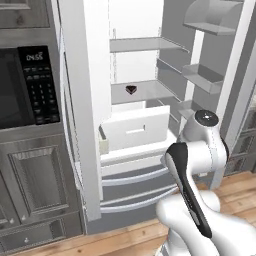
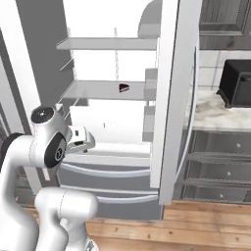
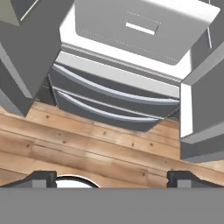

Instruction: Take the donut and cake from the fridge and place them on the empty tray on the dining counter.

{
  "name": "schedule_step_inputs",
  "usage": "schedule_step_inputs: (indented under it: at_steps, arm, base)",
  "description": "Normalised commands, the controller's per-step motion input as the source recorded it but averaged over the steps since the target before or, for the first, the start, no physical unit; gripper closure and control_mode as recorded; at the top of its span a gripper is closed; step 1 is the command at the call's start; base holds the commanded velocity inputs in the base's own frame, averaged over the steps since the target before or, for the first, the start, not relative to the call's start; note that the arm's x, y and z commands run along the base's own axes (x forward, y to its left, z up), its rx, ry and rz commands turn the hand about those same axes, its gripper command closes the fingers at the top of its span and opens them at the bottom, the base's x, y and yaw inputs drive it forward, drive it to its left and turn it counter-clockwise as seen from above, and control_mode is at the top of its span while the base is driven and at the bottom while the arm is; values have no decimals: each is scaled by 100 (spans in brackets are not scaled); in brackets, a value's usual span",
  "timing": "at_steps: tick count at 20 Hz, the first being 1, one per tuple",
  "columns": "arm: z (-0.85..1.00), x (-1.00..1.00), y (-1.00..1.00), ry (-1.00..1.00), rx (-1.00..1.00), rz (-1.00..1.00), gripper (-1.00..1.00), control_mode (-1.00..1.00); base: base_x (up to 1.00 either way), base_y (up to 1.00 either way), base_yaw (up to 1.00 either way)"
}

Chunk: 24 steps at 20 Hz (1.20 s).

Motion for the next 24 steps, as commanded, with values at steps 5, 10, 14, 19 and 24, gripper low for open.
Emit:
schedule_step_inputs:
  at_steps: [5, 10, 14, 19, 24]
  arm:
    - [0, 0, 0, 0, 0, 0, -100, 100]
    - [0, 0, 0, 0, 0, 0, -100, 100]
    - [0, 0, 0, 0, 0, 0, -100, 100]
    - [0, 0, 0, 0, 0, 0, -100, 100]
    - [0, 0, 0, 0, 0, 0, -100, 100]
  base:
    - [46, -2, -2]
    - [39, 0, 0]
    - [40, 0, 0]
    - [45, 0, -1]
    - [46, 0, 0]
